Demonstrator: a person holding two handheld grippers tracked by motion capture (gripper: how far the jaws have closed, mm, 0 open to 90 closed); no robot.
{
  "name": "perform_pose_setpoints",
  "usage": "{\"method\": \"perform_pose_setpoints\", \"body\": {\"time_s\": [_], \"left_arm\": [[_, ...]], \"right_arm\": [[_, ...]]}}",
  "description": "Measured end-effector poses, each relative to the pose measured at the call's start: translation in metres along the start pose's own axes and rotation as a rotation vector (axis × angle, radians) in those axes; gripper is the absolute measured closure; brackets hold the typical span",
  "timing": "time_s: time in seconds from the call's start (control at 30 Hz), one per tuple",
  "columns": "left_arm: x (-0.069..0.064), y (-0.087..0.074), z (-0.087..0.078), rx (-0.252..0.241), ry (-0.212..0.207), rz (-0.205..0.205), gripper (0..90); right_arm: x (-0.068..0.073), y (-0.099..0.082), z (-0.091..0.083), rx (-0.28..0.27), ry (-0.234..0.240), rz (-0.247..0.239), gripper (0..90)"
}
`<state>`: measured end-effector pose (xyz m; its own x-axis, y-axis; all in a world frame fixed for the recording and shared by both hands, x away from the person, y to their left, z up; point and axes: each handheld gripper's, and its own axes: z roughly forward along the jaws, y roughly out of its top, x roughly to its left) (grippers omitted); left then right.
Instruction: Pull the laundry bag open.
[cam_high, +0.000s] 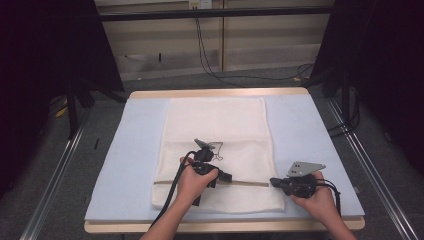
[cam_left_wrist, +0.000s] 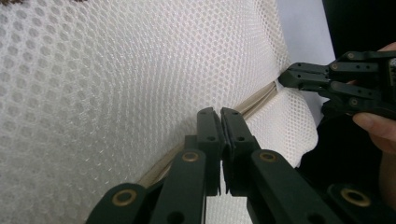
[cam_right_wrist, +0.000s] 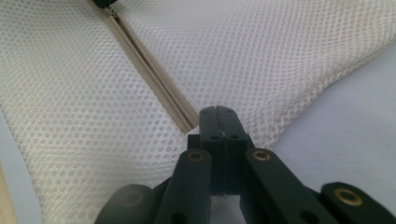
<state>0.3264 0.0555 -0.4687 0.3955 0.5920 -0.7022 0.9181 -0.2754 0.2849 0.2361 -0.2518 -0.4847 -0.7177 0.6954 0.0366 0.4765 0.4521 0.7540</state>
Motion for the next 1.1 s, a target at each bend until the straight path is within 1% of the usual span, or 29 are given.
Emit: {"method": "perform_pose_setpoints", "body": {"time_s": [0.03, 0.1, 0.17, 0.23, 0.37, 0.4, 0.47, 0.5, 0.53, 0.57, 0.67, 0.73, 0.83, 0.87, 0.9, 0.93, 0.97, 1.0, 1.07, 1.1], "left_arm": [[0.001, 0.0, 0.0, 0.004, -0.011, -0.001, 87.3], [0.001, 0.0, -0.001, 0.005, -0.016, -0.002, 87.3], [0.002, 0.0, -0.001, 0.012, -0.005, 0.002, 87.2], [0.003, 0.0, -0.001, 0.009, -0.01, -0.004, 87.3], [0.003, 0.0, -0.001, 0.008, -0.015, -0.001, 87.3], [0.003, -0.001, -0.002, 0.009, -0.005, 0.006, 87.3], [0.004, -0.001, -0.003, 0.01, -0.022, 0.0, 87.3], [0.005, -0.001, -0.004, 0.017, -0.014, 0.004, 87.3], [0.006, -0.001, -0.004, 0.01, -0.02, -0.001, 87.3], [0.006, -0.002, -0.004, 0.01, -0.036, -0.008, 87.3], [0.007, -0.002, -0.005, 0.01, -0.022, -0.005, 87.3], [0.007, -0.002, -0.005, 0.007, -0.026, -0.01, 87.3], [0.007, -0.002, -0.006, 0.006, -0.028, -0.007, 87.2], [0.008, -0.002, -0.006, 0.004, -0.02, 0.001, 87.3], [0.008, -0.002, -0.007, 0.003, -0.029, -0.009, 87.3], [0.008, -0.002, -0.007, 0.004, -0.031, -0.006, 87.3], [0.009, -0.003, -0.008, -0.001, -0.024, -0.011, 87.3], [0.01, -0.003, -0.009, 0.005, -0.037, -0.018, 87.3], [0.01, -0.003, -0.01, 0.003, -0.032, -0.018, 87.2], [0.01, -0.003, -0.011, 0.006, -0.04, -0.02, 87.3]], "right_arm": [[0.0, 0.0, 0.0, 0.0, 0.0, -0.001, 90.0], [0.0, 0.0, 0.0, 0.0, 0.001, -0.002, 90.0], [0.0, 0.0, 0.0, 0.0, -0.001, -0.002, 90.0], [0.0, 0.0, 0.0, 0.0, -0.001, -0.002, 90.0], [0.0, 0.0, 0.0, 0.0, 0.001, -0.001, 90.0], [0.0, 0.0, 0.0, 0.0, 0.0, -0.001, 90.0], [0.0, 0.0, 0.0, -0.001, 0.0, -0.001, 90.0], [0.0, 0.0, 0.0, -0.001, 0.0, -0.002, 90.0], [0.0, 0.0, 0.0, 0.0, 0.0, -0.001, 90.0], [0.0, 0.0, 0.0, -0.001, 0.001, -0.001, 90.0], [0.0, 0.0, 0.0, -0.001, 0.001, -0.001, 90.0], [0.0, 0.0, 0.0, -0.001, 0.001, -0.002, 90.0], [0.0, 0.0, 0.0, -0.001, 0.001, -0.001, 90.0], [0.0, 0.0, 0.0, -0.001, 0.001, 0.0, 90.0], [0.0, 0.0, 0.0, -0.001, 0.001, 0.0, 90.0], [0.0, 0.0, 0.0, -0.001, 0.001, 0.001, 90.0], [0.0, 0.0, 0.0, 0.001, -0.001, 0.001, 90.0], [0.0, 0.0, 0.0, 0.002, -0.001, 0.003, 90.0], [0.0, 0.0, 0.0, 0.002, -0.003, 0.004, 90.0], [0.0, 0.0, 0.0, 0.002, -0.001, 0.003, 90.0]]}}
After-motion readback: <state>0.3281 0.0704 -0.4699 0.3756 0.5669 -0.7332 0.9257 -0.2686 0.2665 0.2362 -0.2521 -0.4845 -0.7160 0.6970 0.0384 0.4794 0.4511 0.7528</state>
